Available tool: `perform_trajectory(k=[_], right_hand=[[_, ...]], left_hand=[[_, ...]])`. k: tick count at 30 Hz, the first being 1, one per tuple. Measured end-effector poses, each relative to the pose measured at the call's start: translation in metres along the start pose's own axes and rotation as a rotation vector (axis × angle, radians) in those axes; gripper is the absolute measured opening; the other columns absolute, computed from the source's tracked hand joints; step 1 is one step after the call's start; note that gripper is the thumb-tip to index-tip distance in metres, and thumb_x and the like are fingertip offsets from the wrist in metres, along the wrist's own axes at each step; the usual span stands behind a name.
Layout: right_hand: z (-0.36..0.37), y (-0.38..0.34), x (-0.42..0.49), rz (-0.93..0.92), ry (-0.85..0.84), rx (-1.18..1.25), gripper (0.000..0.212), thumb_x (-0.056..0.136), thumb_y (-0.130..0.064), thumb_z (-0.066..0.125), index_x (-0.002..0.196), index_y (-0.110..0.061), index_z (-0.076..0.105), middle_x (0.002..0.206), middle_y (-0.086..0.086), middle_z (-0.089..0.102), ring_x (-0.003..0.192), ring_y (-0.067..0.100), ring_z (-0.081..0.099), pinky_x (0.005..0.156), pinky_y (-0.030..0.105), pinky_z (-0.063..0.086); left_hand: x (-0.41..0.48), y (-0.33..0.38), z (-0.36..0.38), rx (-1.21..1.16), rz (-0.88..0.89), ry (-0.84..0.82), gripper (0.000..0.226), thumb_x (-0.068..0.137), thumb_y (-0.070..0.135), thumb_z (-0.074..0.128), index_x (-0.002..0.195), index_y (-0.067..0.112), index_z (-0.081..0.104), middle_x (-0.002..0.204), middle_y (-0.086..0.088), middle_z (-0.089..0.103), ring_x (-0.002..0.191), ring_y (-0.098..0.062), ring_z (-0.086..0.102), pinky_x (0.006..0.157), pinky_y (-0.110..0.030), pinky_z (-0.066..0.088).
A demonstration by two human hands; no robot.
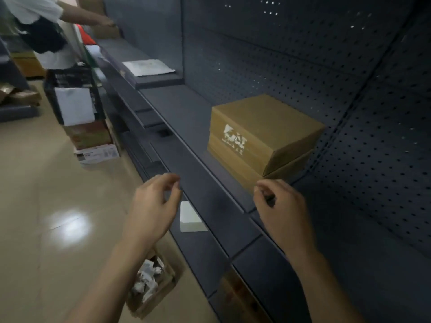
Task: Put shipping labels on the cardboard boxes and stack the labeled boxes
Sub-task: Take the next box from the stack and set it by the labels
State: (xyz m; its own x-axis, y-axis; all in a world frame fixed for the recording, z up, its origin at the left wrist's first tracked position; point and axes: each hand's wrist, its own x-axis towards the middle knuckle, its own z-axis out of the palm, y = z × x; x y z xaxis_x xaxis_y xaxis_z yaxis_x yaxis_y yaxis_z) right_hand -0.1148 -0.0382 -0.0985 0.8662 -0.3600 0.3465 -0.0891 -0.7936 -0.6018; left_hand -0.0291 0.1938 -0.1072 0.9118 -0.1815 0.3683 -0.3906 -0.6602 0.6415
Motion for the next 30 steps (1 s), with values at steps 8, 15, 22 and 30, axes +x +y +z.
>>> perform_trajectory(k=[8,15,22,30], right_hand=[[-0.010,0.032,0.085,0.315,0.248,-0.151,0.063,0.095,-0.060,0.036,0.142,-0.020,0.050,0.127,0.003,0.061,0.112,0.021,0.059,0.084,0.042,0.055],[-0.006,0.048,0.140,0.581,0.190,0.002,0.084,0.095,-0.067,0.033,0.160,-0.021,0.009,0.162,0.008,0.027,0.148,0.027,0.027,0.112,0.041,0.033],[0.004,0.047,0.156,0.695,0.213,0.275,0.045,0.098,-0.059,0.045,0.137,-0.037,0.045,0.105,-0.034,0.051,0.115,0.004,0.053,0.085,0.019,0.042],[0.022,0.035,0.164,0.794,0.449,0.654,0.033,0.099,-0.034,0.057,0.132,-0.030,0.057,0.120,-0.009,0.070,0.107,0.010,0.067,0.101,0.033,0.049]], left_hand=[[0.139,0.002,0.063,-0.018,0.127,-0.071,0.033,0.099,0.033,0.049,0.124,0.017,0.063,0.116,-0.004,0.065,0.077,-0.014,0.056,0.078,-0.033,0.046],[0.233,0.012,0.093,-0.053,0.055,-0.231,0.060,0.098,0.054,0.040,0.145,0.016,0.045,0.148,-0.009,0.047,0.134,-0.029,0.044,0.108,-0.041,0.035],[0.298,0.016,0.124,-0.277,-0.030,-0.455,0.055,0.097,0.049,0.047,0.142,0.017,0.050,0.144,-0.005,0.053,0.133,-0.027,0.046,0.111,-0.039,0.036],[0.317,0.017,0.139,-0.698,-0.108,-0.745,0.025,0.101,0.031,0.050,0.114,0.023,0.069,0.095,0.002,0.076,0.087,-0.018,0.072,0.082,-0.036,0.054]])
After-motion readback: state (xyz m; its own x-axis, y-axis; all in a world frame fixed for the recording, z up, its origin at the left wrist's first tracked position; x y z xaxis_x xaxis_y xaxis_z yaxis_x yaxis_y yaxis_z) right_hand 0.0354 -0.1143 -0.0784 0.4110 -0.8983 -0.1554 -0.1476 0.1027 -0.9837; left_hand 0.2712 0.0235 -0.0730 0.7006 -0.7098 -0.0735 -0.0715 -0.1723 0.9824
